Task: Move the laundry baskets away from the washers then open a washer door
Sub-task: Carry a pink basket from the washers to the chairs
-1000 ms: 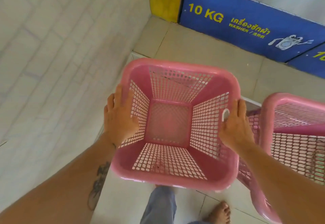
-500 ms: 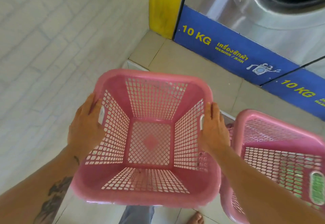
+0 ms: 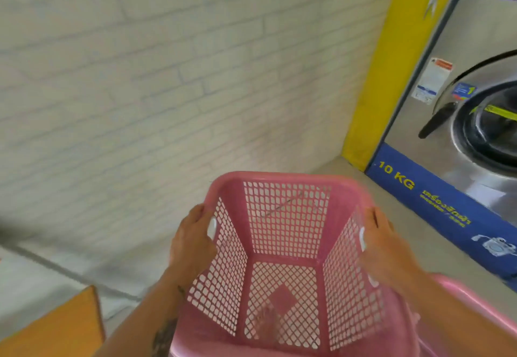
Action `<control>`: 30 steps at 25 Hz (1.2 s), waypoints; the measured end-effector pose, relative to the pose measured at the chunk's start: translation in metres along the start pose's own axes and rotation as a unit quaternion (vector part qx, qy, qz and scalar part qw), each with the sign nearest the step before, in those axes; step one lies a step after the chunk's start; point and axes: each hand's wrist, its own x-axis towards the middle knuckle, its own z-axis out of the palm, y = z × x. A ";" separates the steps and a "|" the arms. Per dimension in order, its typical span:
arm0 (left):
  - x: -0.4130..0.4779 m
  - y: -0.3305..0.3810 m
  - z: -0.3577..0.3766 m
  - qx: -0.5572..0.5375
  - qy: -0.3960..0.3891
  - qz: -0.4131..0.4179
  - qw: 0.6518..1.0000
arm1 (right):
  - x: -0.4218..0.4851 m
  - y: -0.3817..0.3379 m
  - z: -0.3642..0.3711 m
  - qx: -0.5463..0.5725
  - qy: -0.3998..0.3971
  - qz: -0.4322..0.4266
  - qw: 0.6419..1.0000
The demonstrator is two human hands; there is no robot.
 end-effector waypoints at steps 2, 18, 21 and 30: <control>-0.054 0.000 -0.038 0.007 0.034 -0.019 0.999 | -0.033 -0.012 -0.026 0.008 0.003 -0.034 0.999; -0.374 -0.080 -0.169 -0.026 0.158 -0.139 0.977 | -0.296 -0.123 -0.092 0.085 0.051 -0.179 0.979; -0.442 -0.116 -0.183 -0.044 0.171 -0.181 0.967 | -0.340 -0.165 -0.075 0.059 0.046 -0.205 0.976; -0.609 -0.185 -0.213 -0.041 0.191 -0.349 0.917 | -0.410 -0.283 -0.033 -0.010 -0.030 -0.359 0.933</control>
